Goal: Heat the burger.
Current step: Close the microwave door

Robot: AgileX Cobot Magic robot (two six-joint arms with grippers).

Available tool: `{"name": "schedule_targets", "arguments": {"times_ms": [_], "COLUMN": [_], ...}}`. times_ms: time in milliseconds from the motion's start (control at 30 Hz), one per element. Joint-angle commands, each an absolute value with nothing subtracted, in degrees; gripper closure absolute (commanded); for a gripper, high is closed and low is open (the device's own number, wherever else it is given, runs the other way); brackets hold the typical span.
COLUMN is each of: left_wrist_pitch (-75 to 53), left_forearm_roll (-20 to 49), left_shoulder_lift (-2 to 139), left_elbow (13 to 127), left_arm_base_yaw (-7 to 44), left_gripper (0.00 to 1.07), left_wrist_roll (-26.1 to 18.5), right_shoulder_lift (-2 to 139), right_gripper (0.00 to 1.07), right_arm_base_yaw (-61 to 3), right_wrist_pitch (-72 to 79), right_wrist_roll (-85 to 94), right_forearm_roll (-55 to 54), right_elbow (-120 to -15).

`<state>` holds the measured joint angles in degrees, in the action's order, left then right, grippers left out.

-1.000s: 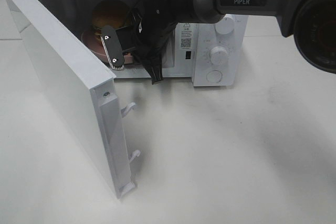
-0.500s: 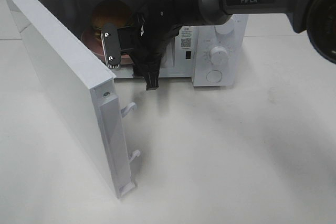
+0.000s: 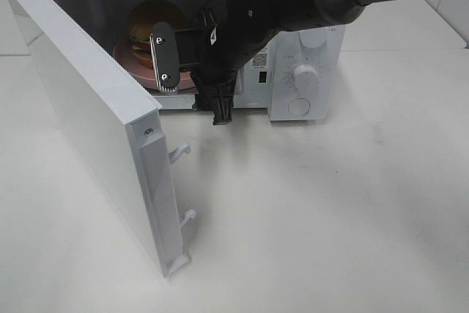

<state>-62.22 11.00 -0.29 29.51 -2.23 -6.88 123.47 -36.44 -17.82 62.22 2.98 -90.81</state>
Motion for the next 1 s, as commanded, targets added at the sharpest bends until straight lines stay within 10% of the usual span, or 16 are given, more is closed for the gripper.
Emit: {"name": "schedule_targets", "arguments": {"times_ms": [33, 1000], "left_wrist_pitch": [-61.48, -61.48], "left_forearm_roll": [11.12, 11.12], "left_shoulder_lift": [-1.15, -1.15], "left_elbow": [29.56, 29.56], "left_arm_base_yaw": [-2.01, -2.01], "left_gripper": [0.09, 0.09], "left_wrist_roll": [-6.47, -6.47], "right_shoulder_lift": [121.3, 97.0], "right_gripper": [0.31, 0.31], "right_arm_base_yaw": [-36.38, -33.63], "right_wrist_pitch": [-17.59, -18.74], "right_wrist_roll": [61.54, 48.24], "right_forearm_roll": [2.86, 3.27], "right_elbow": [-89.09, -65.78]}}
